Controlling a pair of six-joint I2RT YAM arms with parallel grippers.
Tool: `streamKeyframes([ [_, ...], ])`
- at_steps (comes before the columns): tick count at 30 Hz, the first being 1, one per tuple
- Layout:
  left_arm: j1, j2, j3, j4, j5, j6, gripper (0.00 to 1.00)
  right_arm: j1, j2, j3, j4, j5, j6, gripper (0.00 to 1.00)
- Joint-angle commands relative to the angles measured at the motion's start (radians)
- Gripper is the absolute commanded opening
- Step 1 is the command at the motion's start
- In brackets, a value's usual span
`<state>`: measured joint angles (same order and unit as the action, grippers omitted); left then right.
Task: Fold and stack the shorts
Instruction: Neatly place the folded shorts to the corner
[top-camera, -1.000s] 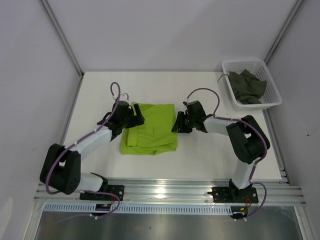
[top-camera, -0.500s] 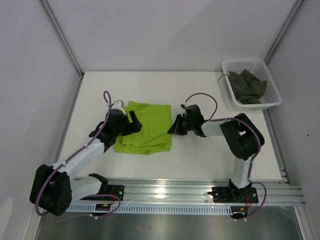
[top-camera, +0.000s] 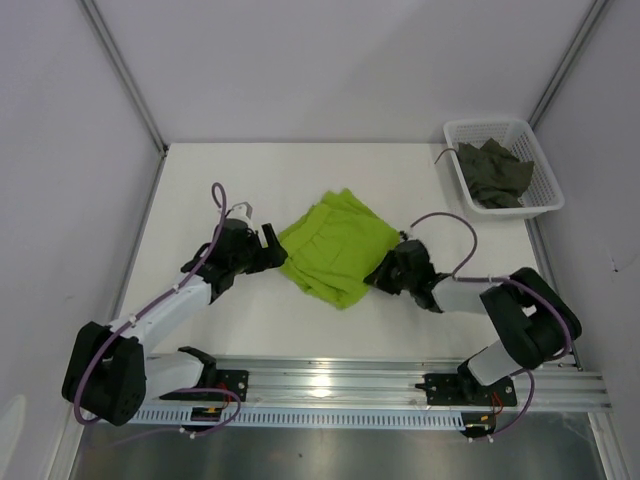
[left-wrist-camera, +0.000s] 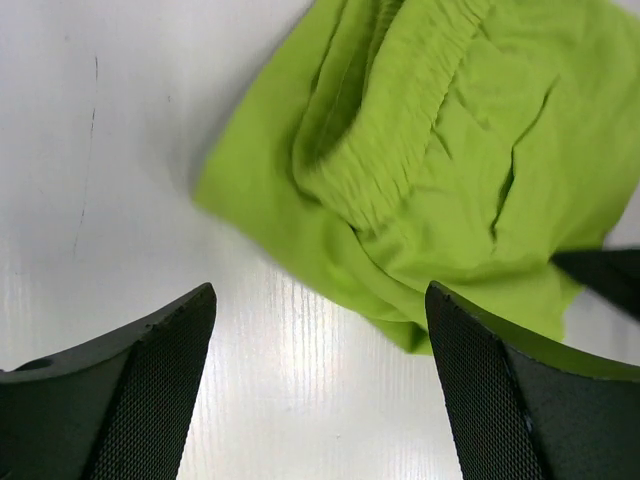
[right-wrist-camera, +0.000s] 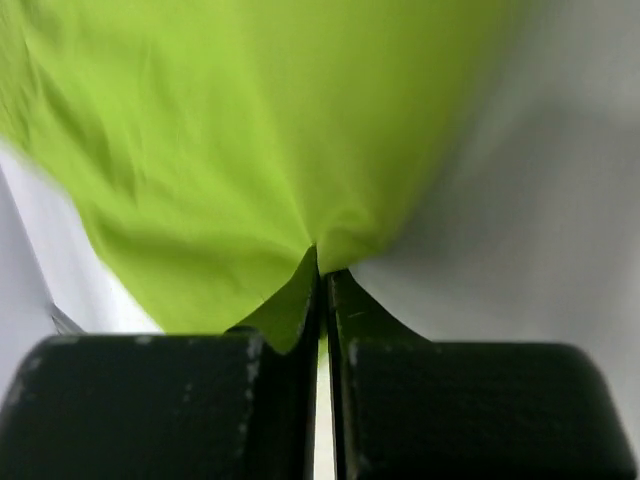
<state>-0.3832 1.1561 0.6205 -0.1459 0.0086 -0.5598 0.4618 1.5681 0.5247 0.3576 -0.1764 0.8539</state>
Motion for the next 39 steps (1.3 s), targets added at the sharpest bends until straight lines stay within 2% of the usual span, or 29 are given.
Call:
streamKeyframes([
  [1, -0.002, 0.005, 0.002, 0.035, 0.021, -0.002, 0.88, 0.299, -0.085, -0.022, -0.112, 0.156, 0.030, 0.00],
  [3, -0.003, 0.010, 0.013, 0.029, 0.013, 0.001, 0.88, 0.435, -0.074, 0.006, -0.137, 0.175, 0.054, 0.15],
  [4, -0.002, 0.014, 0.025, 0.014, 0.011, 0.004, 0.88, 0.531, -0.063, 0.067, -0.185, 0.172, 0.045, 0.28],
  [5, -0.002, 0.019, 0.033, 0.005, 0.007, 0.006, 0.89, 0.561, -0.054, 0.104, -0.244, 0.176, 0.036, 0.40],
  [6, -0.002, 0.017, 0.057, -0.006, -0.002, 0.012, 0.89, 0.581, -0.060, 0.136, -0.299, 0.187, 0.013, 0.63],
  [8, -0.002, 0.010, 0.071, -0.026, -0.004, 0.018, 0.89, 0.583, -0.106, 0.175, -0.425, 0.238, -0.009, 0.78],
  [11, 0.000, -0.004, 0.097, -0.043, -0.033, 0.020, 0.90, 0.505, -0.223, 0.193, -0.497, 0.210, -0.056, 0.91],
  [16, -0.003, 0.005, 0.094, -0.035, -0.021, 0.029, 0.90, 0.419, -0.327, 0.222, -0.629, 0.160, -0.118, 0.91],
  [22, -0.005, 0.021, 0.055, 0.020, 0.030, 0.029, 0.90, 0.204, -0.368, 0.193, -0.666, 0.094, -0.191, 0.91],
  [30, -0.019, 0.014, 0.058, 0.020, 0.030, 0.035, 0.90, 0.176, -0.134, 0.343, -0.741, 0.268, -0.306, 0.96],
  [34, -0.022, 0.001, 0.051, 0.014, 0.027, 0.037, 0.90, 0.155, -0.037, 0.373, -0.698, 0.221, -0.328, 0.96],
  [39, -0.031, -0.007, 0.045, 0.011, 0.027, 0.035, 0.90, 0.133, 0.050, 0.382, -0.681, 0.256, -0.329, 0.97],
])
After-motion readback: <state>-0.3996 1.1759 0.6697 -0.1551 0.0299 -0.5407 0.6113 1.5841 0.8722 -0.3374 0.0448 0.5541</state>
